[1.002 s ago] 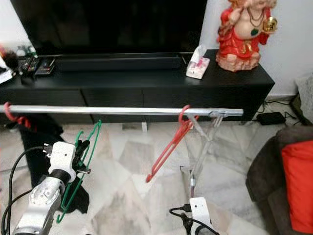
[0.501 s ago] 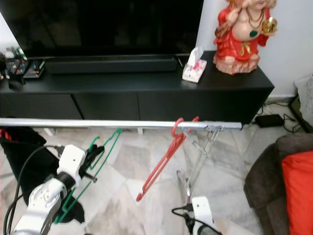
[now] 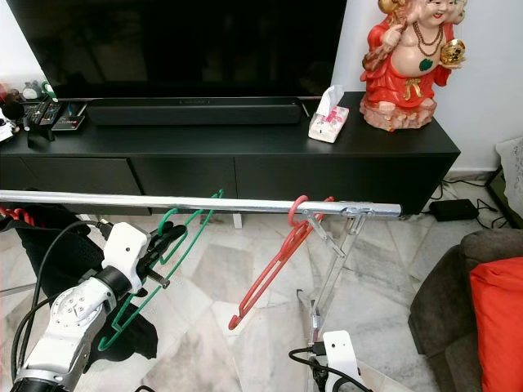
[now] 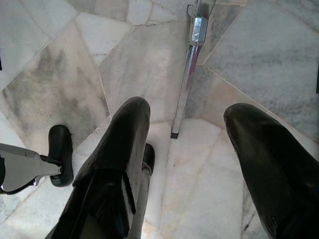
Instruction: Hang hanger
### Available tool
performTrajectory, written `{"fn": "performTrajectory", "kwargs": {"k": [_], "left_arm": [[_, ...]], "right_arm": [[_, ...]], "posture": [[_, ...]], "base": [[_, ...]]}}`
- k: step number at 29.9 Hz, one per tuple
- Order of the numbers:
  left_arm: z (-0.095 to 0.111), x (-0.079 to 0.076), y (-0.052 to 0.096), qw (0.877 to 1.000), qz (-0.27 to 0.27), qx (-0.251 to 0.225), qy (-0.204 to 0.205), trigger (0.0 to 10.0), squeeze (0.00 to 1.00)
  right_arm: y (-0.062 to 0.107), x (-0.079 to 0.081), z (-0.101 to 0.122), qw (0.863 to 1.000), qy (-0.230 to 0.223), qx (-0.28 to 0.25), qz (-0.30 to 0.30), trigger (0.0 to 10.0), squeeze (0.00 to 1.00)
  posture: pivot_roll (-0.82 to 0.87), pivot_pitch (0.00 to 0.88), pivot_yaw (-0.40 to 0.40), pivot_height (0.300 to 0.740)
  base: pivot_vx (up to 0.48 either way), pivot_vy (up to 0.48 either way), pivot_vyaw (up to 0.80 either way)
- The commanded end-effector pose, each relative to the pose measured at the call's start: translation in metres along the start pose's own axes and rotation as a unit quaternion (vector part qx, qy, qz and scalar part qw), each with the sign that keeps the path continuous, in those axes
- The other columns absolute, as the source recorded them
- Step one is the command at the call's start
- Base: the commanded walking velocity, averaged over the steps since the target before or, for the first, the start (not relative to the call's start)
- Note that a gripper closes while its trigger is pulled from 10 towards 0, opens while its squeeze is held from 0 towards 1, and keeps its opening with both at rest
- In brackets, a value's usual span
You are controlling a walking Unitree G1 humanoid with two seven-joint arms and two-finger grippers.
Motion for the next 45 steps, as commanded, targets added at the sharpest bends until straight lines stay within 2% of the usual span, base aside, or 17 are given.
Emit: {"fn": "performTrajectory", "kwargs": {"k": [1, 7, 16, 30, 37, 42, 45], "left_arm": [[0.007, 0.007, -0.001, 1.0, 0.005, -0.009, -0.006, 10.0, 0.0], [0.005, 0.021, -0.004, 0.999, 0.052, -0.001, 0.004, 10.0, 0.0], [-0.001, 0.02, -0.007, 0.997, 0.068, 0.012, 0.015, 10.0, 0.0], [-0.004, 0.039, -0.014, 0.99, 0.133, 0.036, 0.005, 10.0, 0.0], [-0.011, 0.05, -0.019, 0.984, 0.164, 0.067, -0.001, 10.0, 0.0], [-0.014, 0.047, -0.022, 0.984, 0.157, 0.08, -0.002, 10.0, 0.0], [-0.022, 0.04, -0.023, 0.985, 0.141, 0.102, -0.006, 10.0, 0.0]], "right_arm": [[0.0, 0.001, -0.003, 1.0, -0.003, 0.003, 0.001, 10.0, 0.0], [0.0, 0.001, -0.002, 1.0, -0.003, 0.002, 0.0, 10.0, 0.0], [0.0, 0.001, -0.002, 1.0, -0.004, 0.002, 0.0, 10.0, 0.0], [0.0, 0.001, -0.002, 1.0, -0.004, 0.002, 0.0, 10.0, 0.0], [0.0, 0.002, -0.003, 1.0, -0.005, 0.002, 0.0, 10.0, 0.0], [0.0, 0.002, -0.003, 1.0, -0.005, 0.003, 0.0, 10.0, 0.0], [0.0, 0.003, -0.003, 1.0, -0.006, 0.003, 0.001, 10.0, 0.0]], "posture": [[-0.05, 0.056, 0.005, 0.74], [-0.05, 0.055, 0.005, 0.74], [-0.05, 0.058, 0.004, 0.74], [-0.06, 0.06, 0.005, 0.74], [-0.06, 0.061, 0.008, 0.74], [-0.06, 0.062, 0.009, 0.74], [-0.06, 0.062, 0.01, 0.74]], "base": [[0.0, 0.0, 0.0], [0.0, 0.0, 0.0], [0.0, 0.0, 0.0], [0.0, 0.0, 0.0], [0.0, 0.0, 0.0], [0.0, 0.0, 0.0], [0.0, 0.0, 0.0]]}}
Point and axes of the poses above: a point about 5 cm out from each wrist's last joint towards the gripper, its own y axis pointing back from the gripper into the wrist, its own z axis along the axis of the wrist's last joint, x = y × z, the point moved 6 cm from there along -y, pointing out of the wrist towards the gripper, and after that the axes turned 15 degrees about -y, right-handed, at the moved point
